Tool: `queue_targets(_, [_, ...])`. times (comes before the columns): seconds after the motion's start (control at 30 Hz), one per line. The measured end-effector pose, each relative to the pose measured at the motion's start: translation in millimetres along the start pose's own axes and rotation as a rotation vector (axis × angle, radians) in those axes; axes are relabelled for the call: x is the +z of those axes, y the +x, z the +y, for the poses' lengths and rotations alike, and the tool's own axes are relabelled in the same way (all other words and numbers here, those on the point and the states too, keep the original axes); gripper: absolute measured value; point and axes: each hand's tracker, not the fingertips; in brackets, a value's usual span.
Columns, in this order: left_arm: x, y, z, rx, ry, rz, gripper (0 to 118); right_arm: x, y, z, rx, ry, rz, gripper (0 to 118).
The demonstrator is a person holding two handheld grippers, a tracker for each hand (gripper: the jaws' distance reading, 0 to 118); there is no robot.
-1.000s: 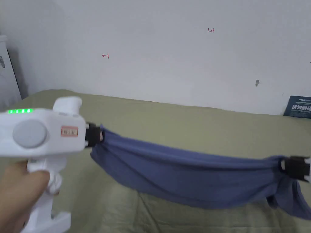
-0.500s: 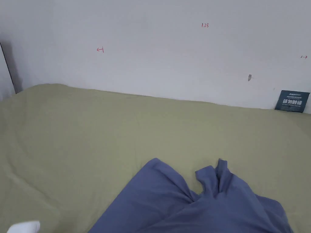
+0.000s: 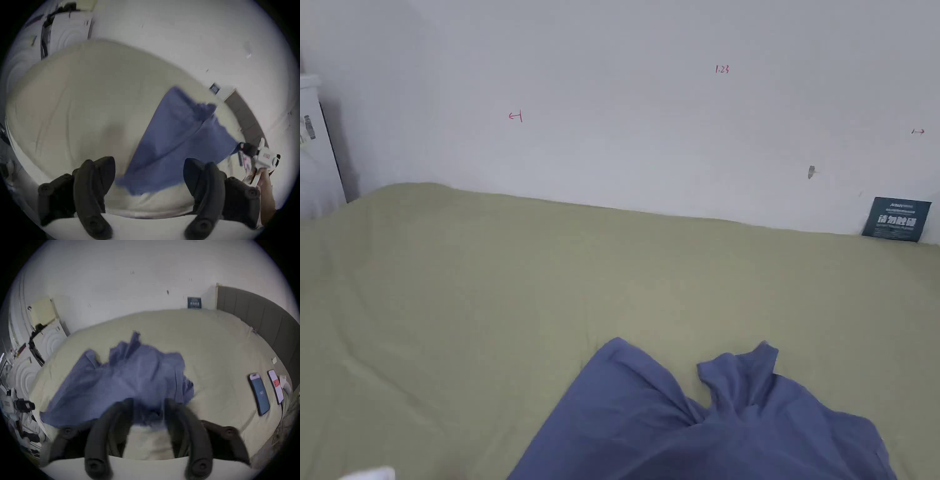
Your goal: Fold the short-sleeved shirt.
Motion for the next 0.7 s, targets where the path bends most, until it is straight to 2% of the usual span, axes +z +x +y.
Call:
queue_targets(0.1, [16.6, 21.9, 25.1, -0.145, 0.135, 0.035, 94, 38.4, -8.8, 21.8, 0.009, 0.164, 0.01, 76])
queue_targets(0.23, [29.2, 48.3, 43.1, -0.258, 0.253, 0.027, 90, 77.5, -18.0, 37.8, 0.056, 0.322, -0.086, 74])
queue_targets(0.27, [31.2, 51.9, 44.1, -0.273, 0.276, 0.025, 81, 83.8, -18.5, 37.8, 0.068, 0.345, -0.111, 68])
queue_targets(0.3, [34.7, 65.1, 40.8, -0.297, 0.306, 0.029, 52, 89.6, -18.9, 37.3, 0.083, 0.358, -0.139, 47])
queue_targets(0.33, [33.8, 69.0, 40.7, -0.318, 0.314, 0.041, 19, 90.2, -17.1, 34.5, 0.095, 0.362, -0.166, 16])
queue_targets(0.37, [30.1, 71.4, 40.0, -0.339, 0.307, 0.076, 0, 92.5, -17.5, 32.7, 0.112, 0.361, -0.214, 0])
queue_targets(0.4, [27.9, 74.1, 37.6, -0.344, 0.315, 0.098, 0, 96.0, -19.1, 27.7, 0.101, 0.36, -0.252, 0])
queue_targets(0.47, [26.3, 77.4, 34.3, -0.336, 0.294, 0.055, 0, 100.1, -14.8, 24.1, 0.093, 0.365, -0.222, 0])
queue_targets(0.7, [23.2, 73.8, 29.7, -0.343, 0.285, 0.078, 0, 104.5, -7.4, 15.7, 0.047, 0.348, -0.234, 0])
